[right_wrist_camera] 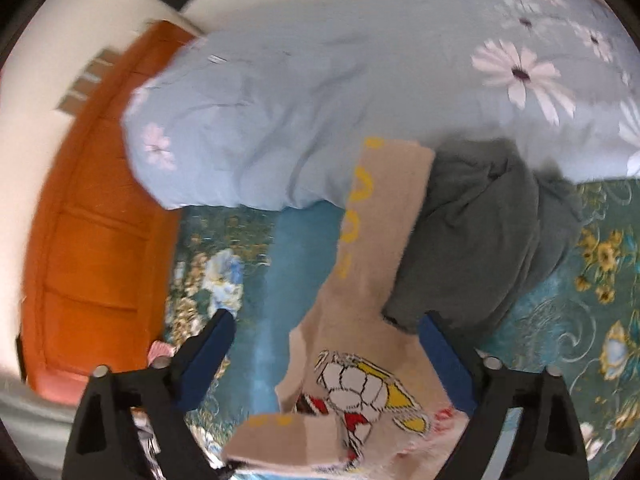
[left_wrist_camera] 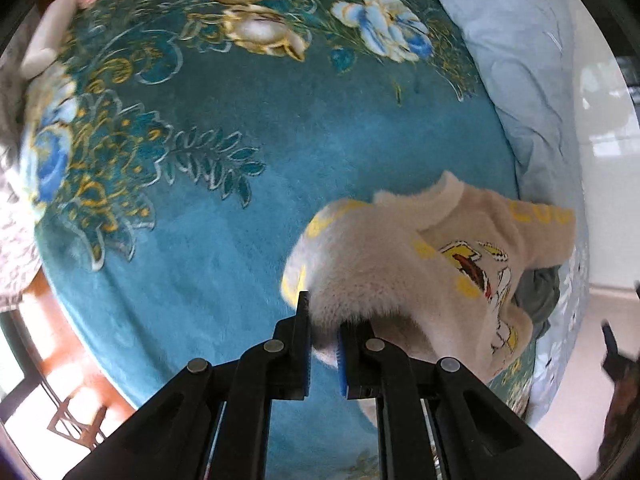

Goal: Fold clothes

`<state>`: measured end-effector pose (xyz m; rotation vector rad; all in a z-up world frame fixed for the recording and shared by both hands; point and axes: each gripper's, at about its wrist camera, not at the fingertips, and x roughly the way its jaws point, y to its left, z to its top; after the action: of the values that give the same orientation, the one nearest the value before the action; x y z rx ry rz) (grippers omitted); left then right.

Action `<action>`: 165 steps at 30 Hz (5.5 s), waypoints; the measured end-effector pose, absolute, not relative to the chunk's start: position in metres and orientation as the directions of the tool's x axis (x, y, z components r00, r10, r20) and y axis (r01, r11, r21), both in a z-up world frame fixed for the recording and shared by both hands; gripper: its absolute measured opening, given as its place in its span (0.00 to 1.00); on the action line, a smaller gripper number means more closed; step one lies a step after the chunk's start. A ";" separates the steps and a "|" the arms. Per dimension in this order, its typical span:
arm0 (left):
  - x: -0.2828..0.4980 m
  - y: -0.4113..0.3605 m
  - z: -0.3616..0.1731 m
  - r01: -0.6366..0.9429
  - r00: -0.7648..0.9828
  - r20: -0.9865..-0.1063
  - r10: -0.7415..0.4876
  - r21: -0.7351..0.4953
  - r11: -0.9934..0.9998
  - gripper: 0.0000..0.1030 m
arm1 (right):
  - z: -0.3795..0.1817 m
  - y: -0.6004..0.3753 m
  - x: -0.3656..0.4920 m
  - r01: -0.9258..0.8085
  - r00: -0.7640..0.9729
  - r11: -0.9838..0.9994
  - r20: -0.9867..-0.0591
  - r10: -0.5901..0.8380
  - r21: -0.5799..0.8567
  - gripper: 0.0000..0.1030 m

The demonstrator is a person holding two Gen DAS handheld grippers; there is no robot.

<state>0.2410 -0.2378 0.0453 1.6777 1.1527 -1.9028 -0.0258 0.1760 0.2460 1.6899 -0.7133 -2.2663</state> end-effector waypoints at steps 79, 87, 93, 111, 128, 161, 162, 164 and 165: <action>0.069 -0.160 0.118 0.300 -0.256 -0.856 0.450 -0.513 -0.805 0.10 | 0.231 0.483 0.175 -0.506 -0.619 -0.525 -0.712 -0.332 0.685 0.10; 0.071 -0.169 0.037 0.496 -0.068 -0.889 0.454 -0.425 -0.757 0.11 | 0.136 0.495 0.186 -0.752 -0.411 -0.409 -0.853 -0.323 0.517 0.13; 0.085 -0.187 0.047 0.514 -0.071 -0.878 0.473 -0.439 -0.737 0.37 | 0.140 0.498 0.189 -0.762 -0.358 -0.462 -0.889 -0.284 0.454 0.31; 0.141 -0.091 -0.023 0.133 0.129 -0.956 0.264 -0.247 -0.960 0.47 | 0.040 0.409 0.204 -0.564 0.016 -0.782 -0.944 -0.331 0.265 0.58; 0.154 -0.092 -0.032 0.246 0.071 -0.945 0.318 -0.292 -0.924 0.07 | 0.042 0.400 0.225 -0.555 -0.027 -0.771 -0.933 -0.358 0.312 0.11; 0.165 -0.098 0.032 0.218 -0.005 -0.910 0.415 -0.406 -0.888 0.19 | 0.106 0.415 0.315 -0.405 0.279 -0.913 -0.945 -0.171 0.046 0.10; 0.162 -0.096 0.031 0.219 -0.012 -0.902 0.433 -0.425 -0.878 0.25 | 0.110 0.419 0.314 -0.408 0.271 -0.912 -0.948 -0.165 0.042 0.10; 0.151 -0.090 0.039 0.228 -0.032 -0.888 0.458 -0.453 -0.862 0.46 | 0.120 0.426 0.310 -0.422 0.252 -0.905 -0.950 -0.183 0.062 0.13; 0.143 -0.084 0.037 0.236 -0.037 -0.884 0.465 -0.460 -0.856 0.48 | 0.125 0.430 0.308 -0.423 0.243 -0.904 -0.952 -0.185 0.068 0.14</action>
<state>0.1435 -0.0842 0.0365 2.2894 0.8460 -2.2386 0.3078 0.4296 0.1252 2.6288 -0.6542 -1.9636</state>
